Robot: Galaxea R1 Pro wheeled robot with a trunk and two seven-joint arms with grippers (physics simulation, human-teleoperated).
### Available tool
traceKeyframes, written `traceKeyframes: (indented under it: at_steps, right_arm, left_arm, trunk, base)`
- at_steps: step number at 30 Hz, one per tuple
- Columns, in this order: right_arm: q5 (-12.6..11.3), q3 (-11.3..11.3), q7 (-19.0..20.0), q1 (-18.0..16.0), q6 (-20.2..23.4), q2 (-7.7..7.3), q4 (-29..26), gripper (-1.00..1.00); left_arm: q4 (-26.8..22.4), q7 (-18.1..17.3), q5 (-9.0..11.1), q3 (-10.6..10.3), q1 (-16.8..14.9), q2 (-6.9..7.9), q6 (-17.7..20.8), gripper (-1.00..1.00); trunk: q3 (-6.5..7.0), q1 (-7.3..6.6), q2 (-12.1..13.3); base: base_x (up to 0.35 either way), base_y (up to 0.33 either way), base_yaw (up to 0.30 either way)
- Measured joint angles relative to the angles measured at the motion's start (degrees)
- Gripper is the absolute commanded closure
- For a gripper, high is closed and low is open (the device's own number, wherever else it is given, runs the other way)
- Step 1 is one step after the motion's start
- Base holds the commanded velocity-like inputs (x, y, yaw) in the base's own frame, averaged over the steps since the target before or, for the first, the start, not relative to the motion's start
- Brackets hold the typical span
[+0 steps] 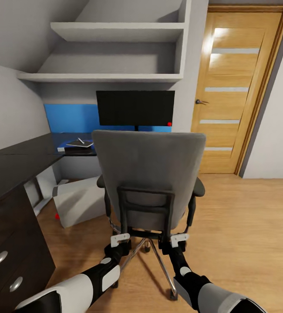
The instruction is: In the bedroom, organize the workspace by keeping the computer under the desk, ensuring the monitor is on the desk, placing the keyboard on the desk next to the monitor, placing the mouse on the desk next to the keyboard, moving the folder from the swivel chair onto the desk next to the mouse, stacking the notebook on top of the folder with the pen on top of the notebook, and positioning the swivel chair next to the desk.
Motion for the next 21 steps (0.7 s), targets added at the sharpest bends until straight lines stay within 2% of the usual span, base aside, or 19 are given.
traceKeyframes:
  at_steps: [5,16,21]
  right_arm:
    - [0.0,-0.1,0.0,0.0,0.0,0.01,0.0,-1.00]
    - [0.0,-0.4,0.0,0.0,-0.1,-0.03,0.0,-1.00]
    - [0.0,-0.4,0.1,0.0,0.0,-0.01,0.0,-1.00]
  left_arm:
    - [0.0,0.1,0.1,0.2,0.0,0.01,0.0,-1.00]
    - [0.0,0.1,0.1,0.3,0.0,0.00,0.0,-1.00]
    - [0.0,0.1,0.0,0.3,0.0,0.00,0.0,-1.00]
  trunk:
    - [0.00,0.00,0.0]
    - [0.00,0.00,0.0]
    - [0.00,-0.03,0.0]
  base:
    - [0.009,-0.002,0.194]
    - [0.010,0.000,0.021]
    - [0.235,0.000,0.000]
